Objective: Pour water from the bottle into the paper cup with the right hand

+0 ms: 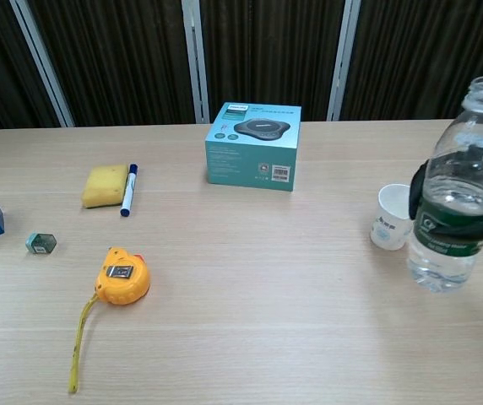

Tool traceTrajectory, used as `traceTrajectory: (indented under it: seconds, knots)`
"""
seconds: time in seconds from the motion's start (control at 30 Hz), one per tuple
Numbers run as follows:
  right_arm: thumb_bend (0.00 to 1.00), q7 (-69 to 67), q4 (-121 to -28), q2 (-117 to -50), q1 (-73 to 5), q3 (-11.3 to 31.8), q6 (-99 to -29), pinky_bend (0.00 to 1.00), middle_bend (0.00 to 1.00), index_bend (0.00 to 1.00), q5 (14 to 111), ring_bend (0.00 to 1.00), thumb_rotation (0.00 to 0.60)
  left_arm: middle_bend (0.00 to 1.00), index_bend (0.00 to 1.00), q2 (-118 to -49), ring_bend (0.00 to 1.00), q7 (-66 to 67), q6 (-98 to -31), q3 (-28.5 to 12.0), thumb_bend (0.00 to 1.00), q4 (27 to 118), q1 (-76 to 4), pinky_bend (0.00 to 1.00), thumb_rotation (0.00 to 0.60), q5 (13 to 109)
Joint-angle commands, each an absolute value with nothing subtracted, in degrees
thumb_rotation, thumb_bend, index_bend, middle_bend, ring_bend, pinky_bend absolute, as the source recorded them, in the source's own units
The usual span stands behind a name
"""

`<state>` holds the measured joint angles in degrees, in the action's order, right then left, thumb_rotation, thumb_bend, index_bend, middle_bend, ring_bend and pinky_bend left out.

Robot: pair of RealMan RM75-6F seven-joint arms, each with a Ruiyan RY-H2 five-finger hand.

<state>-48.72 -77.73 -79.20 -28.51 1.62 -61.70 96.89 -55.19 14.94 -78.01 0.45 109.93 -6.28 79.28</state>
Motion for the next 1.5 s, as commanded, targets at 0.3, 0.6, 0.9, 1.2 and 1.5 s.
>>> traceTrajectory:
  seconds: [0.3,0.6,0.9,1.2,1.5]
  knots:
    - [0.7,-44.3,-69.5,-89.1,-32.0,-1.0,-63.1,0.47,0.59,0.48,100.3,0.45,0.6,0.0,0.0,-55.7,0.0,15.9,-77.4,0.3,0.0,109.6,-6.6,0.0,0.6,78.0]
    - [0.7,-45.1,-63.5,-93.3,-32.1,-2.7,-65.2,0.47,0.59,0.48,100.0,0.45,0.6,0.0,0.0,-55.7,0.0,15.7,-77.2,0.4,0.0,109.6,-6.8,0.0,0.6,77.9]
    - [0.36,-47.1,-59.8,-95.2,-32.1,-3.7,-66.1,0.47,0.55,0.45,99.0,0.41,0.6,0.0,0.0,-55.5,0.0,15.4,-77.1,0.6,0.0,109.7,-6.8,0.0,0.6,78.1]
    - [0.0,-47.5,-59.0,-95.5,-32.0,-4.5,-67.9,0.4,0.39,0.28,99.1,0.29,0.6,0.0,0.0,-55.4,0.0,15.5,-77.1,1.0,0.0,110.0,-6.7,0.0,0.6,78.9]
    - [0.0,-46.9,-60.4,-94.2,-31.5,-5.0,-68.8,0.27,0.28,0.19,98.3,0.19,0.6,0.0,0.0,-54.7,0.0,14.4,-77.9,1.3,0.0,110.4,-6.3,0.0,0.6,80.1]
